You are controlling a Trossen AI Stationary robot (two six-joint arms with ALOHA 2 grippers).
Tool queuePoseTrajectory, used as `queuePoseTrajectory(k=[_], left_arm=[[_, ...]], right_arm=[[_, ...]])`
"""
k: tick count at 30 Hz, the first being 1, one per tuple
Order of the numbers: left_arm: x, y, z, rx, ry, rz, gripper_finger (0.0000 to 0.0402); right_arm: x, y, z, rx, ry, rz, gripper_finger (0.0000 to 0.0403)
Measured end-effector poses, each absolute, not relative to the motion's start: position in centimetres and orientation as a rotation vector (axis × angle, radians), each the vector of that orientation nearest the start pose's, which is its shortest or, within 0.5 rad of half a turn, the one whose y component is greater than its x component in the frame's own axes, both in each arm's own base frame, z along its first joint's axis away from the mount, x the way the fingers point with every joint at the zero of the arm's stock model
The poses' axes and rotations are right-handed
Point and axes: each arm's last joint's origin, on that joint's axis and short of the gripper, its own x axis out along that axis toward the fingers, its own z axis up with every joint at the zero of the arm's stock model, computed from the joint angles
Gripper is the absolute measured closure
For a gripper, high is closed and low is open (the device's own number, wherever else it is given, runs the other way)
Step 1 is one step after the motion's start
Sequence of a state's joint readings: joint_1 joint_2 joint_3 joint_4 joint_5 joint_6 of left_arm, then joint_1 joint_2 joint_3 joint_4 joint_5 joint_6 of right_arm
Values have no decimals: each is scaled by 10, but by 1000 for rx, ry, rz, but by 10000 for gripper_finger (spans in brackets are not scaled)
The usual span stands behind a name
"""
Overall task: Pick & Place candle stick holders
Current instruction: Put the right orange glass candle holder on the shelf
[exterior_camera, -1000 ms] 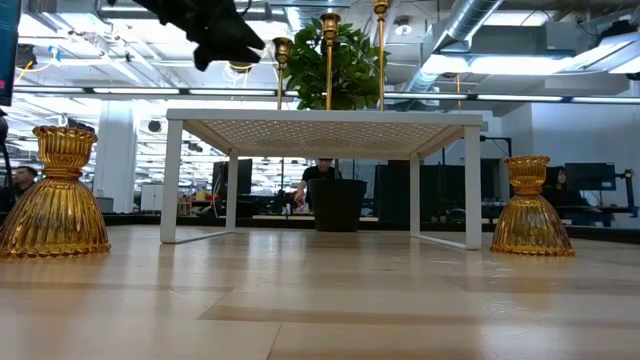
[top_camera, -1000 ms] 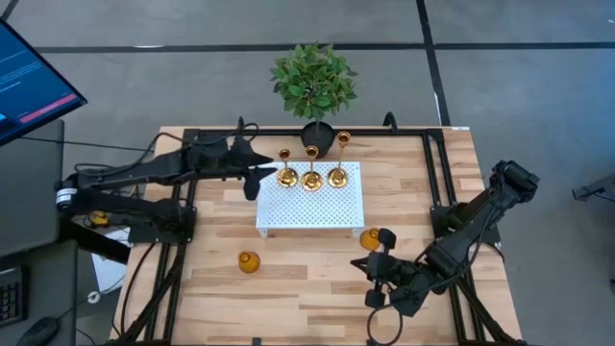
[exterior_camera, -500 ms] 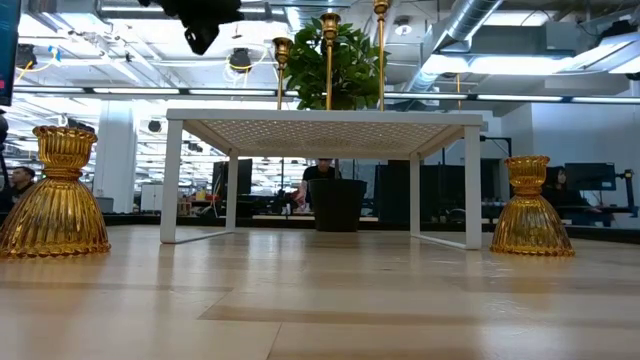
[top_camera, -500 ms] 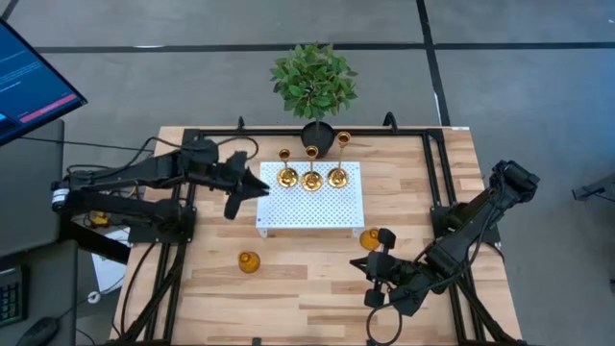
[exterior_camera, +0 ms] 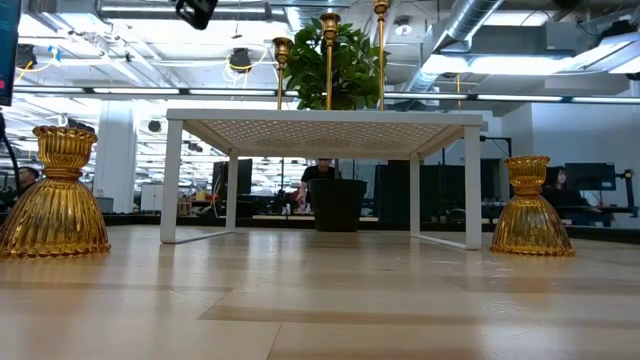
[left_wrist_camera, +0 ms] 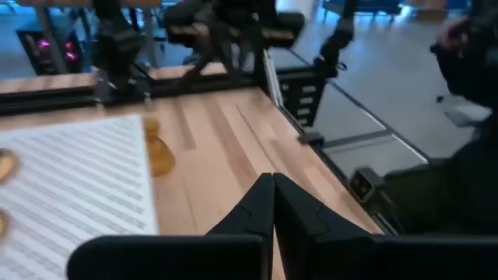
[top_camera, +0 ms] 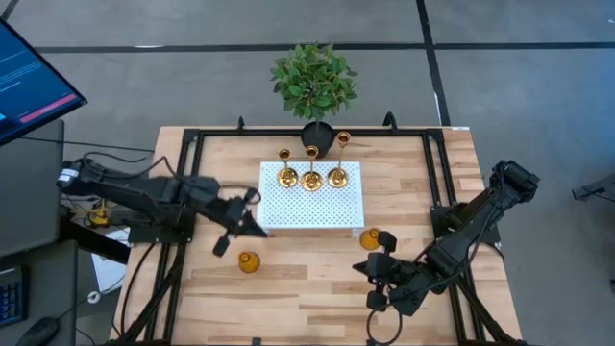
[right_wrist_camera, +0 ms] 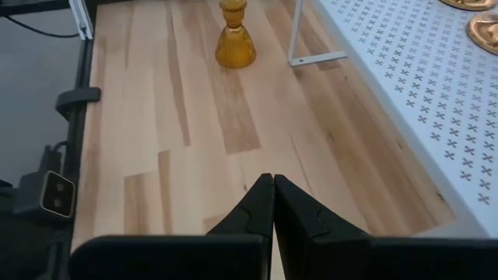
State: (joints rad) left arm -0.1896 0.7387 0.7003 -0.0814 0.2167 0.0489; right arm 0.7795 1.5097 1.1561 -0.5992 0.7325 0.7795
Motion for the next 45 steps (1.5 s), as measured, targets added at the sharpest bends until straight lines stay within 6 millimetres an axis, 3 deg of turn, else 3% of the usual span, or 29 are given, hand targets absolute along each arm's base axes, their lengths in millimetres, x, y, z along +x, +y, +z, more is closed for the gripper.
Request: queuePoseTrajectory(k=[9,15,25,31,35,39,45], left_arm=[[159,-68,276,120,114,-528,397],[154,-80,275,121,68,-595,397],[155,-79,279,118,34,-536,396],[155,-78,279,118,32,-530,396],[155,-79,278,137,30,-530,396],[159,-80,275,197,36,-512,397],[163,-82,270,206,65,-514,395]], right_arm=[[226,196,261,16,715,-245,403],[219,189,256,-78,791,-280,403],[215,183,253,-119,868,-285,403],[211,183,250,-47,965,-258,403],[209,181,249,62,969,-335,403],[196,188,250,63,869,-414,403],[158,200,254,-37,689,-481,403]])
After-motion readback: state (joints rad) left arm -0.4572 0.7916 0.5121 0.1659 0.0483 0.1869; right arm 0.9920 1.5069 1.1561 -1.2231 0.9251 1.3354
